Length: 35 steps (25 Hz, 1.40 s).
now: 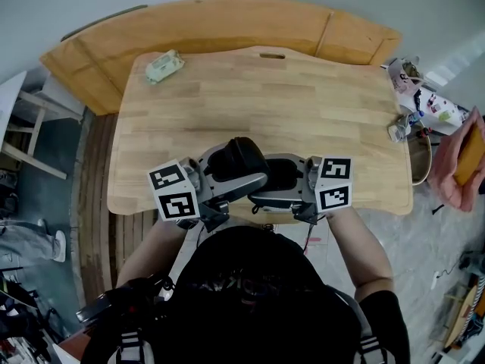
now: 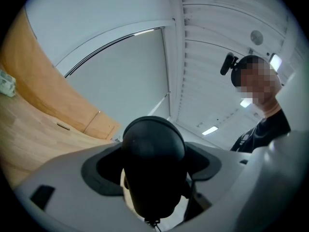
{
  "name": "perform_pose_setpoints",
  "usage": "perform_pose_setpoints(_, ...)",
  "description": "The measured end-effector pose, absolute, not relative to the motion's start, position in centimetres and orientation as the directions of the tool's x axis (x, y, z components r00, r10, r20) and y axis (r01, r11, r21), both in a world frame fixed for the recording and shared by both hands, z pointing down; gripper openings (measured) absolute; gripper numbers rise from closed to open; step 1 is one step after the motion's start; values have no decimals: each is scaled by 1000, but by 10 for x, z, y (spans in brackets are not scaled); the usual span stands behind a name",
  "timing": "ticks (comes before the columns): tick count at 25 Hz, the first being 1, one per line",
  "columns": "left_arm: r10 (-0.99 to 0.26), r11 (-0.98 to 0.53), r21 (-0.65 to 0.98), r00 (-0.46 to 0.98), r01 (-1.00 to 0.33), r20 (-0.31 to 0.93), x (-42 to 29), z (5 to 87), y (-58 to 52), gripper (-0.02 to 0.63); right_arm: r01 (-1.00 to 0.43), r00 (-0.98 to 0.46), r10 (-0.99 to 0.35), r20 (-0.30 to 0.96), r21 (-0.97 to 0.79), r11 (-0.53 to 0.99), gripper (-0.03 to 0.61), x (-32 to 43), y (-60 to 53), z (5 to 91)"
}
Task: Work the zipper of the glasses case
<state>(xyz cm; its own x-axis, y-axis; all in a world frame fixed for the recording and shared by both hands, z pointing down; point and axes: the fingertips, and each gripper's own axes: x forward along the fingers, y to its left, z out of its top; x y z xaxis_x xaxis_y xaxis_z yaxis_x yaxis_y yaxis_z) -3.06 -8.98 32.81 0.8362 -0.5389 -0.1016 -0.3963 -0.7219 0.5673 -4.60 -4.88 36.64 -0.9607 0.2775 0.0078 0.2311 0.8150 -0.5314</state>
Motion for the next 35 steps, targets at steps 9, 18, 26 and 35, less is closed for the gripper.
perform_pose_setpoints(9, -437, -750, 593, 892, -293, -113, -19, 324, -74, 360, 299, -935, 353, -4, -545, 784, 345, -49, -29, 363)
perform_pose_setpoints(18, -525, -711, 632, 831, -308, -185, -38, 317, -83, 357, 282, -953, 298, -61, -543, 791, 347, -48, -41, 351)
perform_pose_setpoints(26, -653, -653, 695, 688, -301, -315, -98, 298, -105, 357, 231, -934, -49, -353, -705, 671, 344, -9, -98, 336)
perform_pose_setpoints(35, -676, -623, 779, 552, -73, -489, -120, 281, -117, 357, 415, -841, -163, -515, -809, 416, 170, -13, -85, 348)
